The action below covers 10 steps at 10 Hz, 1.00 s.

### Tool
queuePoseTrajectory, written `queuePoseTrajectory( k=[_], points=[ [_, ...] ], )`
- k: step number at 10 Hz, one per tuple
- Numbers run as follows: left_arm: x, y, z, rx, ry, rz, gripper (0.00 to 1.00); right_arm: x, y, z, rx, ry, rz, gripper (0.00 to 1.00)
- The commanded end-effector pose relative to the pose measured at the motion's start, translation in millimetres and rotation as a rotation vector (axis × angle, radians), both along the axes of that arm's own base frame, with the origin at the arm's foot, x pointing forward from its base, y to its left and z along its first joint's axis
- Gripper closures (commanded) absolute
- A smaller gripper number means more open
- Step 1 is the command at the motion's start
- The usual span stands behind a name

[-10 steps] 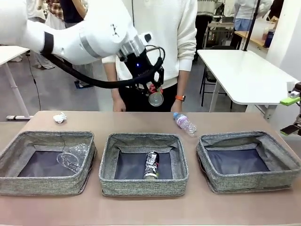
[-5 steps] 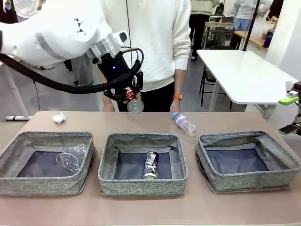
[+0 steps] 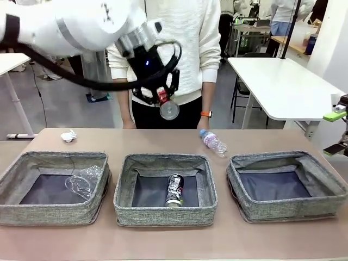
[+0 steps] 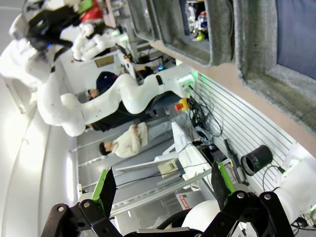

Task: Sort the waste into the appropriate baskets.
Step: Pick up the waste item pointed out by the person.

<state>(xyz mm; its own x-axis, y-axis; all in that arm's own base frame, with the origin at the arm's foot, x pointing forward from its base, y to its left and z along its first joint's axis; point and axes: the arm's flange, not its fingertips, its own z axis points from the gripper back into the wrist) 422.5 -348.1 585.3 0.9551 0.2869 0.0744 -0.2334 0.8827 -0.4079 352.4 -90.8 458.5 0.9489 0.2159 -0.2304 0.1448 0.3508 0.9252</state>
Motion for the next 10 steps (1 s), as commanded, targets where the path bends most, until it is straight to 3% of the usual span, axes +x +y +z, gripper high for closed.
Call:
queuePoseTrajectory(
  k=[1, 3, 5, 10],
  points=[
    [-40, -43, 73, 0.118, 0.027, 0.044, 0.73, 1, 0, 5, 0.003, 0.009, -0.006, 0.00],
    [-71, -67, 109, 0.223, -0.016, 0.032, 0.73, 1, 0, 5, 0.003, 0.009, -0.006, 0.00],
    [-80, -69, 129, 0.255, -0.053, 0.046, 0.73, 1, 0, 5, 0.003, 0.009, -0.006, 0.00],
    [-64, -56, 132, 0.311, -0.007, 0.034, 0.73, 1, 0, 5, 0.003, 0.009, -0.006, 0.00]
  ],
)
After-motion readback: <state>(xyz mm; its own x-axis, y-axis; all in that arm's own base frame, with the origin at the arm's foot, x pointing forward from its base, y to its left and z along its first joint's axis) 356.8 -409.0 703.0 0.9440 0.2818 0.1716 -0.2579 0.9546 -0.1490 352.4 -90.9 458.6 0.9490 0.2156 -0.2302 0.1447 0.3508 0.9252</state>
